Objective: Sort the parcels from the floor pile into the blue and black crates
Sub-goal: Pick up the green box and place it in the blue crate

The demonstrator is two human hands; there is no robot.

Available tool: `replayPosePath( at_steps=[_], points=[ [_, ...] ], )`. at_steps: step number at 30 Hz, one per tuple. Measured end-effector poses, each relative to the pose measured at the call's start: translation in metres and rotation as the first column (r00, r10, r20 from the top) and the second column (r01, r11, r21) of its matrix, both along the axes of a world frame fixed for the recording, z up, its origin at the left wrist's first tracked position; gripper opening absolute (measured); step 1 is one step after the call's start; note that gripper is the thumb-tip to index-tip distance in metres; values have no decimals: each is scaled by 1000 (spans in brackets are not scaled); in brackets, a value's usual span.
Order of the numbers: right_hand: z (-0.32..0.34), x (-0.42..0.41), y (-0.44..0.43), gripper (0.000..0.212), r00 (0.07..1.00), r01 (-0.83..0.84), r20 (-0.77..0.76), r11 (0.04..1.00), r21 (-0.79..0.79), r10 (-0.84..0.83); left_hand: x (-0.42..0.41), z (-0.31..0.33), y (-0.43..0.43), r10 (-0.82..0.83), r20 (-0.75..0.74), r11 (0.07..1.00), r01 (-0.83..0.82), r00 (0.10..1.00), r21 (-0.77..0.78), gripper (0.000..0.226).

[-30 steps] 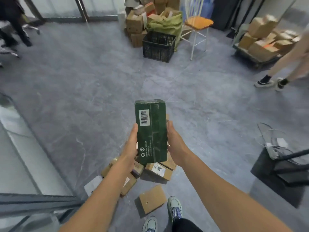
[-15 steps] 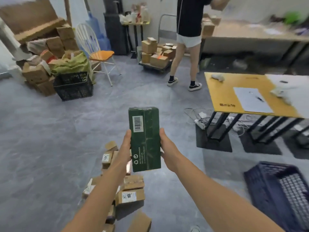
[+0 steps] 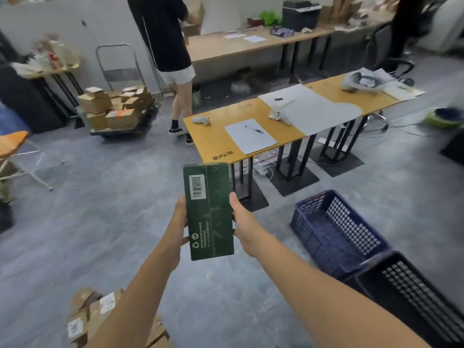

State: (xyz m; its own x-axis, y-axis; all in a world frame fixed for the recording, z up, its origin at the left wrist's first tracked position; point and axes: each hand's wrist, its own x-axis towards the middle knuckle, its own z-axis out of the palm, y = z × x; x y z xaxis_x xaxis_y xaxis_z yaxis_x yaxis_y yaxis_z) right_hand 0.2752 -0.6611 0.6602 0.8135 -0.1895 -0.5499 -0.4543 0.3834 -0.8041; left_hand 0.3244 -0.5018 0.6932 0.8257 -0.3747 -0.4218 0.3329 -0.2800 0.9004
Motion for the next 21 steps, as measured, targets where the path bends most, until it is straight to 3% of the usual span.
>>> replayPosePath(
  at_steps=[4, 8, 12, 17, 21],
  points=[
    [-4, -19, -68, 68, 996, 90, -14, 996, 22, -90, 2, 2, -75, -128, -2, 991, 128, 992, 39, 56],
    [-9, -43, -121, 57, 978, 206, -26, 976, 66, -205, 2, -1, -140, -240, -24, 967, 241, 970, 83, 62],
    [-17, -66, -164, 46, 942, 336, -32, 941, 39, -335, 1, -8, -203, -337, -46, 934, 340, 940, 111, 51],
    [-41, -73, -213, 73, 872, 482, -98, 876, 10, -479, 11, -24, -269, -515, -87, 842, 522, 853, 139, 54],
    [-53, -65, -253, 63, 780, 621, -125, 783, 38, -613, 31, -37, -323, -643, -119, 748, 654, 756, 115, 53]
  ],
)
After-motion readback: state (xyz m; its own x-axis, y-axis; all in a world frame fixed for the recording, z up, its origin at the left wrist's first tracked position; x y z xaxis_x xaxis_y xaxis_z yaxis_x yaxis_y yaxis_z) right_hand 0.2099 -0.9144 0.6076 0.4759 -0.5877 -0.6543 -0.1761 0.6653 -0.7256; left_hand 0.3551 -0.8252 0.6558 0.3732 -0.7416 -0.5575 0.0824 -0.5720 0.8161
